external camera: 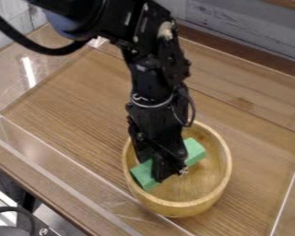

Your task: Remove the green block from inside the brown bowl and put it on the table

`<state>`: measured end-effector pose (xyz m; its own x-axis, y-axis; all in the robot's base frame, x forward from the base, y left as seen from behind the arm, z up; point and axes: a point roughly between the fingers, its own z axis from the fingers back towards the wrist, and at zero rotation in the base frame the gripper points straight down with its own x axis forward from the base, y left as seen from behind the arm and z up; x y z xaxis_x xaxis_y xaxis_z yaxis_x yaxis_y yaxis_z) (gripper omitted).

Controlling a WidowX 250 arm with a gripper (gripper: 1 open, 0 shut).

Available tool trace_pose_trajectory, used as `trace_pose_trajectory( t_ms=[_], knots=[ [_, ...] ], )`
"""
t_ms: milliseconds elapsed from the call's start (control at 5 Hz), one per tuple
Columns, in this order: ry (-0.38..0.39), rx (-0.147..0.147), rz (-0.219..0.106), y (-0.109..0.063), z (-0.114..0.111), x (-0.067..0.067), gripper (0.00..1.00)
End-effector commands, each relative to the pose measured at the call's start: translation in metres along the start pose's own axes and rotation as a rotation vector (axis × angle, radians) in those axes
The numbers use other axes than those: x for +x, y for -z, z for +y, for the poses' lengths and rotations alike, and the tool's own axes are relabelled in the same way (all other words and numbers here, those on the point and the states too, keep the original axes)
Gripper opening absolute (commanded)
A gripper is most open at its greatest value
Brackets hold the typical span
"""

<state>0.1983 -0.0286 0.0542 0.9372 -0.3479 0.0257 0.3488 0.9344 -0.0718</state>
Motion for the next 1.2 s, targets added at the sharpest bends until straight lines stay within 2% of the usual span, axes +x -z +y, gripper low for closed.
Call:
trace_pose_trajectory(
  t_ms=[0, 1000],
  knots=[
    [-0.016, 0.010, -0.056, -0.0128, 0.0055, 0.0054, 0.00],
    [-0.071, -0.007, -0.082, -0.0140, 0.0110, -0.0019, 0.00]
  ],
)
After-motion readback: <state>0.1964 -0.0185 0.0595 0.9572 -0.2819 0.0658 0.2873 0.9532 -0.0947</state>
